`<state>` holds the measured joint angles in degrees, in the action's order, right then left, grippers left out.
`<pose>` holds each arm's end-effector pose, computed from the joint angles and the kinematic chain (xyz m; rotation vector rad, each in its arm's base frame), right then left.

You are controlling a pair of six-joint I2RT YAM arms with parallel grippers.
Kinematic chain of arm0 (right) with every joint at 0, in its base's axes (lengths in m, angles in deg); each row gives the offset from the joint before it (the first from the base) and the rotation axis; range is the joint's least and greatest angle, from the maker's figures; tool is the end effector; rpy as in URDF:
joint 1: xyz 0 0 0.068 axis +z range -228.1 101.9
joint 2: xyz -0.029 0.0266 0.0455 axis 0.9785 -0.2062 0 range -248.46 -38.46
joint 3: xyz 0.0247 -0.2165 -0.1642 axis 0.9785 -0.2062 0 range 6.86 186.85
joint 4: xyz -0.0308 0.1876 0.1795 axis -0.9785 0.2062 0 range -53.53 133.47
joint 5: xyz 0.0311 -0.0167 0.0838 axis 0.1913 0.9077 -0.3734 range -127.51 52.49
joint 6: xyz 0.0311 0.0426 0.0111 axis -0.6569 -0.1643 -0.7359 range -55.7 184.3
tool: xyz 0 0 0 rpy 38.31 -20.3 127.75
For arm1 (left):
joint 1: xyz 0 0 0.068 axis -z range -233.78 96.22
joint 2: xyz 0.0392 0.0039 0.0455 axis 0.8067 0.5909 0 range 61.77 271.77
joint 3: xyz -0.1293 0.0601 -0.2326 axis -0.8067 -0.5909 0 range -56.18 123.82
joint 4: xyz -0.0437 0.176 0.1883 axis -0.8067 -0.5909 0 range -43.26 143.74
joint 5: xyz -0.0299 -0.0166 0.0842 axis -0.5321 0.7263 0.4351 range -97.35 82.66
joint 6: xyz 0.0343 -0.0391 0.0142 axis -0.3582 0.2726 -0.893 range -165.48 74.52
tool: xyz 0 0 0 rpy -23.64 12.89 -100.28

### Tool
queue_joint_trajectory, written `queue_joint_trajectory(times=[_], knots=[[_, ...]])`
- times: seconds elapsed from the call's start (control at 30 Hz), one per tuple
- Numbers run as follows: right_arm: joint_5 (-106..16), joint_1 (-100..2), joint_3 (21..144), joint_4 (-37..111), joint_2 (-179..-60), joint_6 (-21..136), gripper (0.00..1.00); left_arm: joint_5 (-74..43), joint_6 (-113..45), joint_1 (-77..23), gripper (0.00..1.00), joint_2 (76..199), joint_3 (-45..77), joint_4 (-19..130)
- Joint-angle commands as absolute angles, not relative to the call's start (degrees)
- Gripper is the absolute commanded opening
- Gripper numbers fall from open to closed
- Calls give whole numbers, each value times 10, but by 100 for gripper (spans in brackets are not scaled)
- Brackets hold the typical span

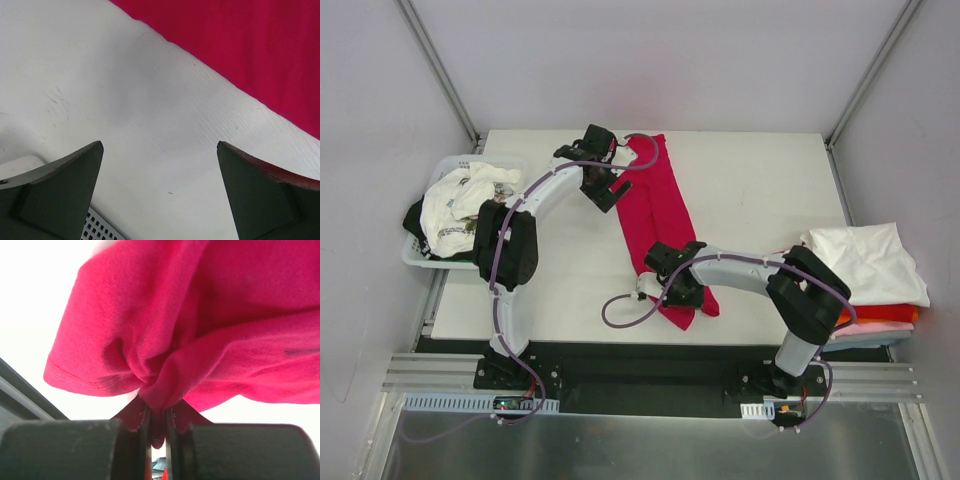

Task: Fold and stack the t-shirts
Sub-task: Rotate the tshirt 90 degrees

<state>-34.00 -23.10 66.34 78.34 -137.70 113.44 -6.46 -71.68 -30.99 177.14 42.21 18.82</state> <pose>0.1768 0.2487 0.1552 -2.3556 1.8441 -0.0803 0.4175 -0.1748 0.2516 1.0211 2.2570 0.0446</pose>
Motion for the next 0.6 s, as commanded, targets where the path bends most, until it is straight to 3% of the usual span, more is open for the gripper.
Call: queue_joint_trajectory(times=[0.0, 0.57], knots=[[-418, -216, 670, 784, -1395, 1135, 0, -68, -720, -314, 98, 1730, 414, 186], [-479, -102, 789, 873, -1385, 1116, 1, -50, -728, -315, 98, 1749, 434, 185]])
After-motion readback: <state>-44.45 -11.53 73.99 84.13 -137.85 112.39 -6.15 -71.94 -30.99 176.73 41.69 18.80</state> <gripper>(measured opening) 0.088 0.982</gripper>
